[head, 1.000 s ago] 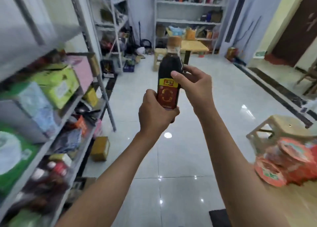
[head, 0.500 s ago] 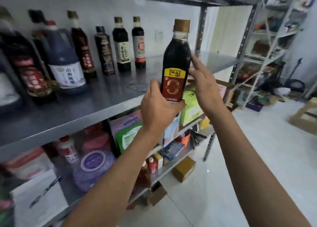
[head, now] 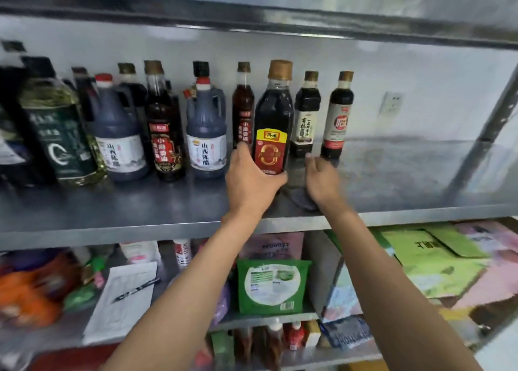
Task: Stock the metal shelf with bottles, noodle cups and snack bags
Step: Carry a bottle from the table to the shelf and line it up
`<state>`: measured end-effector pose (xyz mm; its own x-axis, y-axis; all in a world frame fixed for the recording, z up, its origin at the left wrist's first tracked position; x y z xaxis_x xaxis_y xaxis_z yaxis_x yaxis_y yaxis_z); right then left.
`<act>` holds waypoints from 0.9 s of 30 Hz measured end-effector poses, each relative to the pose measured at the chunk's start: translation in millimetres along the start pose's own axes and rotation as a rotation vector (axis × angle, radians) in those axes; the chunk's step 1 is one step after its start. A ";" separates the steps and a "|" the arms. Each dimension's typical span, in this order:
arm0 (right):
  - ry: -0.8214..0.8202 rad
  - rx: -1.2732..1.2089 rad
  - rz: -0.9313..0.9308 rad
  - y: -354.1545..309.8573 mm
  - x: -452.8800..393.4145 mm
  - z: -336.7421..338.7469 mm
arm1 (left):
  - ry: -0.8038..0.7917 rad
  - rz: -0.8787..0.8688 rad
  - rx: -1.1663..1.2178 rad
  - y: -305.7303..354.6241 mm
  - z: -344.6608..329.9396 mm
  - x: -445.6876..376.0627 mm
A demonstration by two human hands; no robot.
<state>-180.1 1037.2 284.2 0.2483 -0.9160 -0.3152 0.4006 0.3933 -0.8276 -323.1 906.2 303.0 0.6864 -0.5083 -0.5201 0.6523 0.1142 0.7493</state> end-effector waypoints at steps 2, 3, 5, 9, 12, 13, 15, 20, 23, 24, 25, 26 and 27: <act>-0.041 0.075 0.014 1.1 -10.5 -13.9 | 0.026 0.041 0.019 -10.9 -6.7 -7.7; -0.058 0.101 0.019 1.5 -13.9 -19.9 | 0.030 0.062 0.030 -15.2 -9.6 -10.4; -0.103 0.160 0.043 4.0 -21.6 -31.7 | 0.056 0.109 0.032 -24.4 -16.3 -18.3; -0.194 0.419 0.120 11.7 -25.8 -49.2 | 0.125 0.121 0.017 -36.4 -24.0 -40.1; -0.194 0.524 0.217 9.7 -28.9 -56.7 | 0.148 0.132 -0.008 -43.5 -32.3 -54.1; -0.192 0.528 0.228 9.4 -29.5 -57.4 | 0.151 0.135 -0.005 -45.3 -35.1 -57.1; -0.185 0.528 0.234 10.8 -31.0 -58.0 | 0.155 0.137 -0.018 -49.0 -40.8 -61.9; -0.159 0.530 0.252 10.4 -30.2 -57.8 | 0.161 0.108 -0.097 -51.3 -44.0 -64.4; -0.161 0.519 0.248 10.0 -29.1 -55.9 | 0.145 0.112 -0.145 -50.4 -42.5 -61.5; -0.167 0.516 0.248 9.9 -27.9 -54.8 | 0.126 0.123 -0.163 -50.2 -41.9 -59.4; -0.179 0.516 0.248 9.5 -26.0 -54.2 | 0.101 0.133 -0.193 -49.2 -41.4 -56.5; -0.187 0.517 0.250 9.3 -23.9 -53.2 | 0.074 0.131 -0.244 -46.2 -41.0 -52.0; -0.191 0.516 0.252 8.4 -20.8 -51.3 | 0.050 0.117 -0.327 -41.7 -39.4 -46.2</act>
<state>-227.1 1055.4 260.0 0.5262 -0.7777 -0.3438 0.6727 0.6281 -0.3911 -369.3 958.6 279.6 0.7721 -0.4343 -0.4639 0.6313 0.4410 0.6379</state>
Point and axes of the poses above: each hand's wrist, its own x-axis away from the middle knuckle, its own z-axis out of the back of the hand, y = z × x, the point moved 8 cm from there along -x, towards the middle knuckle, and after that the axes turned 4 degrees about -x, right-handed, at the moved point
